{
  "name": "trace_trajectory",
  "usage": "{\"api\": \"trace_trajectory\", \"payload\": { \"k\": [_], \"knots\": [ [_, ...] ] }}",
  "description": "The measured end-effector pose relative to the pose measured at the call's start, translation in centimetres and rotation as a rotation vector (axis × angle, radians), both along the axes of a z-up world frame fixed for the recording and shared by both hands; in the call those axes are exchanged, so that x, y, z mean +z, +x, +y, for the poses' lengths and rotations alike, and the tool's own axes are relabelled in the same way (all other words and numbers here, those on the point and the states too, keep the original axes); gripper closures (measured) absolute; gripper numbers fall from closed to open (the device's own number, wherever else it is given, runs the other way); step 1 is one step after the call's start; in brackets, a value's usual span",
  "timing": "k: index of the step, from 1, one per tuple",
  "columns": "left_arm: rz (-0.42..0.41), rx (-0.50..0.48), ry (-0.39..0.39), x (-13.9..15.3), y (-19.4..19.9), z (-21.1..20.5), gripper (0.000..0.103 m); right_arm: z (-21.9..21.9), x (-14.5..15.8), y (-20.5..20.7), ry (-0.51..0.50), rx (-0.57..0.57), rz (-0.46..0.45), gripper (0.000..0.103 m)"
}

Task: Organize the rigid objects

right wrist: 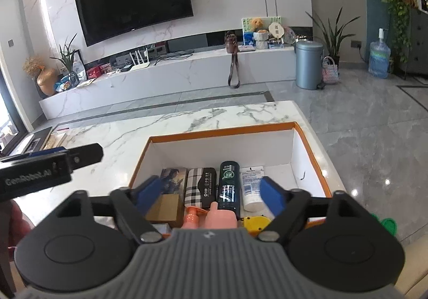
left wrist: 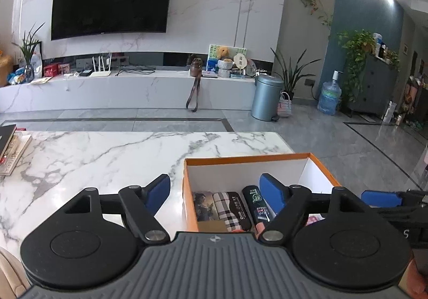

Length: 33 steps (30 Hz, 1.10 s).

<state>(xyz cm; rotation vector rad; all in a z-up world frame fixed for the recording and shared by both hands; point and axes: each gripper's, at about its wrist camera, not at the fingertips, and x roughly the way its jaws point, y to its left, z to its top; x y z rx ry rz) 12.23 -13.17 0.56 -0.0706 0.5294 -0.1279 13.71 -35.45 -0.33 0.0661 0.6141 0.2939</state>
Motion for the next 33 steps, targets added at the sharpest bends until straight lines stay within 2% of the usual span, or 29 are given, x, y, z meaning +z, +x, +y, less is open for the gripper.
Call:
{"api": "trace_trajectory", "payload": {
  "k": [1,4,7,10,13,18,21,28,33],
  "knots": [
    [0.001,-0.011,0.011,-0.2,-0.2,0.2,0.000,0.0,-0.2,-0.2,-0.001,-0.003,-0.005,0.014],
    [-0.017,-0.008,0.011,-1.1,-0.9,0.7,0.000,0.1,-1.0,-0.7,-0.017,-0.023,-0.025,0.013],
    [-0.090,0.042,0.009,-2.2,-1.9,1.1,0.000,0.2,-2.0,-1.5,-0.056,-0.073,-0.079,0.013],
    [-0.157,0.093,-0.037,-3.5,-2.7,2.0,0.000,0.0,-3.3,-2.1,-0.055,-0.114,-0.109,0.011],
    [-0.142,0.128,-0.088,-4.8,-2.6,2.8,0.000,0.2,-4.8,-2.7,-0.047,-0.123,-0.121,0.010],
    [-0.138,0.161,0.053,-6.3,-2.8,2.1,0.000,1.3,-6.7,-3.9,-0.112,-0.098,-0.191,0.009],
    [-0.126,0.132,0.069,-6.8,-3.1,1.6,0.000,1.4,-7.1,-4.0,-0.117,-0.094,-0.205,0.008],
    [-0.057,0.124,0.107,-7.8,-3.0,0.9,0.000,0.9,-7.9,-3.1,-0.100,-0.112,-0.156,0.007],
    [-0.050,0.120,0.130,-8.0,-3.1,0.8,0.000,0.9,-8.1,-2.8,-0.101,-0.107,-0.144,0.007]
  ]
}}
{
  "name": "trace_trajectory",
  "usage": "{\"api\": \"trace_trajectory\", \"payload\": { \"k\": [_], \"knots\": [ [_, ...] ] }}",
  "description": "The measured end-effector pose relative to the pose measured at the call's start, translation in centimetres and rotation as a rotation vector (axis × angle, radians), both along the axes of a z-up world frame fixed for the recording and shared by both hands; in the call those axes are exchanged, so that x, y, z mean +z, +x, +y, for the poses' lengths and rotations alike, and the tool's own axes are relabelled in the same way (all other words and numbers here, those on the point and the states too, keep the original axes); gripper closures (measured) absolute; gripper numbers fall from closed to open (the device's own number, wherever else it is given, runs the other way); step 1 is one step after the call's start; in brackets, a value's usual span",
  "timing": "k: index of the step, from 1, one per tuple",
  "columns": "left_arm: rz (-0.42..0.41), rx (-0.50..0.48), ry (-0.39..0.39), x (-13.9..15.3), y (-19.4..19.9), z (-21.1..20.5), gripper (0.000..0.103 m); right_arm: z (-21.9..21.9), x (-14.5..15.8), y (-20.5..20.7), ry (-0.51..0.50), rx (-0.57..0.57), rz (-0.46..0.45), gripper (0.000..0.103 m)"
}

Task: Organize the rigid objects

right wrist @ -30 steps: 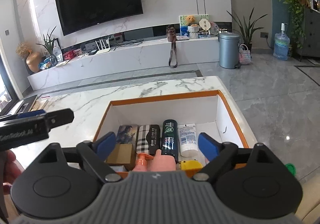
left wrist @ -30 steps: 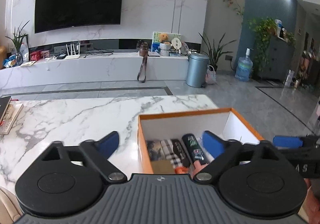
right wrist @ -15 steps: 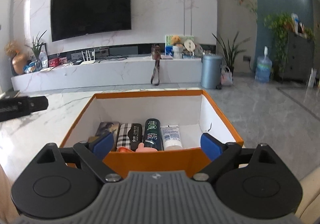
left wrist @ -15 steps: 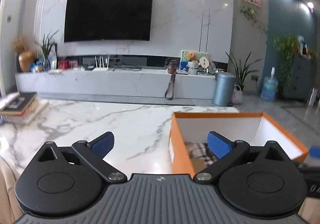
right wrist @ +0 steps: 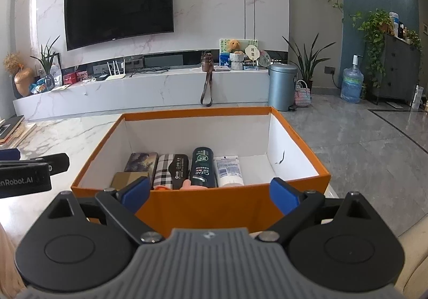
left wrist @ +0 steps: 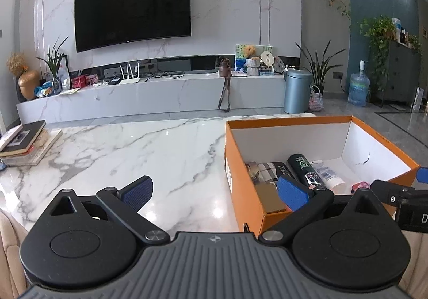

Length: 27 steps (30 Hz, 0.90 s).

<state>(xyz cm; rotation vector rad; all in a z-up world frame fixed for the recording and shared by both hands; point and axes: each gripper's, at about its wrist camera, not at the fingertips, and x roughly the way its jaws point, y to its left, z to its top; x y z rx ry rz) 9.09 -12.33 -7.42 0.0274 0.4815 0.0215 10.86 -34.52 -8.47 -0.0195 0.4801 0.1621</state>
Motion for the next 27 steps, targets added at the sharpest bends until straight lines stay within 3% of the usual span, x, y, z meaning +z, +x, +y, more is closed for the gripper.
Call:
{"api": "trace_trajectory", "payload": {
  "k": [27],
  "knots": [
    [-0.005,0.000,-0.001,0.97,-0.28,0.47,0.000,-0.04,-0.27,-0.30,0.010,-0.014,-0.009,0.007]
  ]
}}
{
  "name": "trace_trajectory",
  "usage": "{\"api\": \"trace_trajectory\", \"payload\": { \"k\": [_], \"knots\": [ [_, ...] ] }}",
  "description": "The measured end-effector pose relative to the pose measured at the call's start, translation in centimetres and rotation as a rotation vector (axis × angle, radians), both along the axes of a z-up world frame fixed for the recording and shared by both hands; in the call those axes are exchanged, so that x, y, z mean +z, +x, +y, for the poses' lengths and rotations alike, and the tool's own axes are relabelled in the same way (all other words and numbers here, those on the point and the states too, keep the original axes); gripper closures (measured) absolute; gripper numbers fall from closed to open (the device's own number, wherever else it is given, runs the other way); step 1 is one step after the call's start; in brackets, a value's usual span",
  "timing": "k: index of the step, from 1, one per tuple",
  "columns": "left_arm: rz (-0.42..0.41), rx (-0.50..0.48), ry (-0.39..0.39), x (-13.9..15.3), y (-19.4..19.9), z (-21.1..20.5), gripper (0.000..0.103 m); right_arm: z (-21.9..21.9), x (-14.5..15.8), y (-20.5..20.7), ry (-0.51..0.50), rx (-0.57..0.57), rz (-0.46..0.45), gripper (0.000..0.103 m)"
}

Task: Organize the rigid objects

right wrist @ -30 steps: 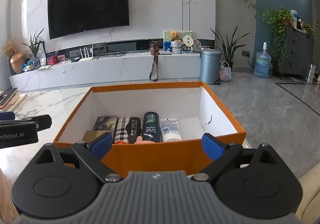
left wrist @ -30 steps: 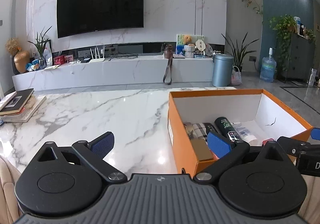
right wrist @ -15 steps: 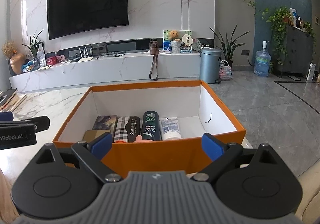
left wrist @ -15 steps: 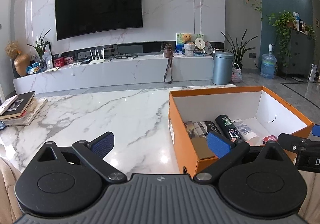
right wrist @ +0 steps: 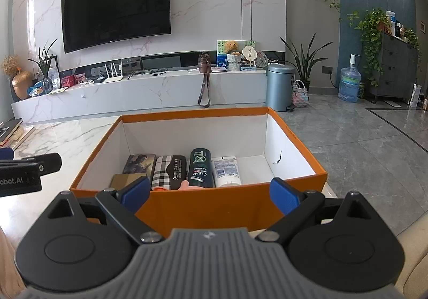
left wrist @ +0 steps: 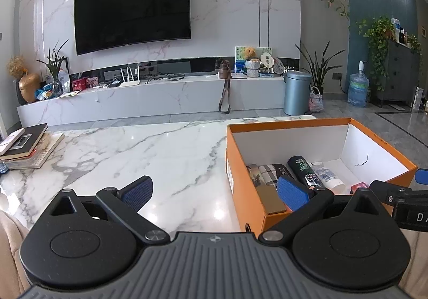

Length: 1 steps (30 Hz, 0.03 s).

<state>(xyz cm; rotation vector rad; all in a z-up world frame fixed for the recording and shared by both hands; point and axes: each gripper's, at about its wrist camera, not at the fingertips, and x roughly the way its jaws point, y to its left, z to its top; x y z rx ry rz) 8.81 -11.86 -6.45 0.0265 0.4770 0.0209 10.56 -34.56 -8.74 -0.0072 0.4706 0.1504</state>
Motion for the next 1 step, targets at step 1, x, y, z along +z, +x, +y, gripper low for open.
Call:
{"api": "trace_trajectory", "payload": {
  "k": [1],
  "knots": [
    [-0.001,0.000,-0.002,0.04,-0.02,0.05,0.000,0.00,-0.02,-0.04,-0.001,-0.002,0.000,0.007]
  ]
}}
